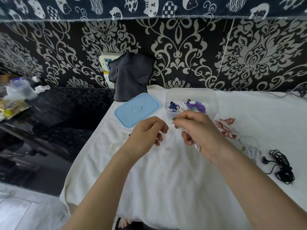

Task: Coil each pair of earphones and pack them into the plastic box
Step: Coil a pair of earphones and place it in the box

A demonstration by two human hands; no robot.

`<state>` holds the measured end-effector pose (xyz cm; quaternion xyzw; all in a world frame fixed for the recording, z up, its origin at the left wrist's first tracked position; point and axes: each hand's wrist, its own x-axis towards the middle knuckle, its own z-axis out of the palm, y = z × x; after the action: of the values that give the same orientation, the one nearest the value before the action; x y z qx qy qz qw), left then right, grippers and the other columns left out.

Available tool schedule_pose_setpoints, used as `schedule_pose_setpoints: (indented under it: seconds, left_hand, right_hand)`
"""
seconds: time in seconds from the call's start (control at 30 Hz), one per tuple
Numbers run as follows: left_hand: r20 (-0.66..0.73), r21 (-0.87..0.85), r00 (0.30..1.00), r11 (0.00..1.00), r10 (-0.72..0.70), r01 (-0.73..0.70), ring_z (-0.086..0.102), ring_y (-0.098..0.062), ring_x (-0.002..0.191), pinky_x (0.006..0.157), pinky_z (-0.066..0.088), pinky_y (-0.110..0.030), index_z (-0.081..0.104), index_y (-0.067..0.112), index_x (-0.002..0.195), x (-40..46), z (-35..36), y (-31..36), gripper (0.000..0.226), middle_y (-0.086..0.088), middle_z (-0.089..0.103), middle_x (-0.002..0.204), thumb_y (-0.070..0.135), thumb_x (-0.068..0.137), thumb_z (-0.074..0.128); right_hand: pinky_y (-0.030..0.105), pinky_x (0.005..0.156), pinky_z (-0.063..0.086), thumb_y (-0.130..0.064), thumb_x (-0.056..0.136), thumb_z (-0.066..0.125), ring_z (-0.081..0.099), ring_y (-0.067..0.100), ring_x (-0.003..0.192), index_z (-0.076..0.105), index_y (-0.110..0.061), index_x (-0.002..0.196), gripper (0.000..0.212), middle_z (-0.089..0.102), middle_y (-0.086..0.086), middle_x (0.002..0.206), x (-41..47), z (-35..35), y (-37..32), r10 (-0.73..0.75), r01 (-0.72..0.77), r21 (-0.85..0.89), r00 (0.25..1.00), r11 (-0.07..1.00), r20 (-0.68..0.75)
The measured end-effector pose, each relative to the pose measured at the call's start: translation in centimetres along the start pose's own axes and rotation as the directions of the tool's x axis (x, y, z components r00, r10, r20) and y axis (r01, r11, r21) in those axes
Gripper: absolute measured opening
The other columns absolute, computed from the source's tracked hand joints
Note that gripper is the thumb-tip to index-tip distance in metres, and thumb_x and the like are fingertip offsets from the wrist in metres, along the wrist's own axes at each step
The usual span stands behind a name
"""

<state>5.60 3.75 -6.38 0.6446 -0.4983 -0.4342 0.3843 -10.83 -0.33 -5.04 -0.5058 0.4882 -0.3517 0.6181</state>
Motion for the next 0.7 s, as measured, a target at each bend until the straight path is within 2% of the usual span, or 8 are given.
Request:
schedule_pose_setpoints:
  seconds: [0.07, 0.13, 0.17, 0.33, 0.4, 0.53, 0.63, 0.7]
  left_hand:
    - [0.023, 0.246, 0.999, 0.969, 0.027, -0.032, 0.058, -0.009, 0.061, 0.059, 0.048, -0.018, 0.067, 0.014, 0.089, -0.1, 0.0, -1.5, 0.019, 0.003, 0.067, 0.086, 0.013, 0.099, 0.051]
    - [0.115, 0.498, 0.993, 0.863, 0.036, -0.089, 0.053, -0.005, 0.063, 0.062, 0.044, -0.016, 0.066, 0.017, 0.098, -0.4, 0.2, -3.0, 0.008, 0.002, 0.065, 0.09, 0.014, 0.092, 0.061]
    - [0.151, 0.562, 0.988, 0.82, 0.027, -0.108, 0.051, -0.002, 0.065, 0.065, 0.043, -0.017, 0.065, 0.018, 0.102, -0.4, 0.3, -3.6, 0.013, 0.003, 0.062, 0.091, 0.015, 0.089, 0.065]
    - [0.16, 0.627, 0.983, 0.76, 0.092, -0.174, 0.049, -0.002, 0.072, 0.07, 0.044, -0.026, 0.063, 0.02, 0.094, -0.1, 0.6, -4.6, 0.008, 0.009, 0.054, 0.084, 0.016, 0.087, 0.065]
    - [0.15, 0.617, 0.981, 0.763, 0.124, -0.191, 0.051, -0.004, 0.071, 0.068, 0.043, -0.025, 0.061, 0.019, 0.088, -0.1, 0.6, -4.5, 0.003, 0.008, 0.055, 0.082, 0.017, 0.089, 0.063]
    - [0.046, 0.453, 0.985, 0.875, 0.166, -0.169, 0.062, -0.007, 0.068, 0.065, 0.048, -0.02, 0.062, 0.019, 0.087, -0.4, 0.3, -3.0, 0.008, 0.009, 0.065, 0.086, 0.016, 0.091, 0.068]
    - [-0.02, 0.231, 0.99, 0.964, 0.142, -0.133, 0.067, -0.01, 0.062, 0.064, 0.054, -0.038, 0.062, 0.017, 0.087, -0.7, 0.2, -1.3, 0.012, 0.005, 0.07, 0.083, 0.01, 0.089, 0.071]
    - [-0.041, 0.133, 0.991, 0.984, 0.124, -0.117, 0.067, -0.013, 0.06, 0.063, 0.055, -0.039, 0.062, 0.013, 0.088, -0.7, 0.1, -0.5, 0.012, -0.001, 0.072, 0.083, 0.007, 0.088, 0.073]
  right_hand:
    - [0.021, 0.04, 0.03, -0.012, 0.087, 0.07, 0.044, 0.014, 0.047, 0.069, -0.009, 0.08, 0.007, 0.061, 0.004, 0.074, 0.1, -0.2, 0.1, 0.002, -0.002, -0.005, 1.0, 1.0, -0.023]
    - [0.022, 0.041, 0.029, -0.012, 0.087, 0.07, 0.044, 0.015, 0.048, 0.07, -0.01, 0.08, 0.007, 0.062, 0.003, 0.074, 0.0, -0.2, 0.0, 0.001, -0.001, -0.005, 1.0, 1.0, -0.023]
    - [0.022, 0.041, 0.029, -0.011, 0.086, 0.071, 0.044, 0.015, 0.049, 0.07, -0.011, 0.08, 0.007, 0.063, 0.003, 0.074, 0.0, -0.2, -0.1, 0.0, 0.0, -0.005, 1.0, 1.0, -0.016]
    - [0.023, 0.042, 0.031, -0.011, 0.085, 0.07, 0.045, 0.018, 0.051, 0.071, -0.013, 0.079, 0.007, 0.065, 0.005, 0.075, -0.2, -0.1, -0.1, 0.005, -0.005, -0.014, 1.0, 1.0, 0.005]
    - [0.022, 0.042, 0.032, -0.011, 0.086, 0.07, 0.045, 0.018, 0.051, 0.071, -0.014, 0.078, 0.008, 0.066, 0.005, 0.075, -0.2, -0.2, -0.1, 0.005, -0.005, -0.028, 1.0, 1.0, 0.011]
    - [0.022, 0.042, 0.033, -0.011, 0.085, 0.07, 0.047, 0.018, 0.051, 0.071, -0.013, 0.08, 0.006, 0.068, 0.005, 0.075, -0.4, -0.4, -0.1, -0.005, 0.007, -0.092, 1.0, 0.996, 0.014]
    - [0.024, 0.042, 0.036, -0.011, 0.084, 0.071, 0.049, 0.016, 0.049, 0.071, -0.014, 0.079, 0.006, 0.068, 0.006, 0.074, -0.5, -0.3, -0.2, -0.012, 0.018, -0.124, 0.999, 0.992, 0.045]
    - [0.024, 0.043, 0.036, -0.011, 0.084, 0.07, 0.049, 0.015, 0.048, 0.07, -0.013, 0.08, 0.004, 0.068, 0.011, 0.075, -0.6, -0.2, -0.2, -0.023, 0.03, -0.141, 0.998, 0.989, 0.057]
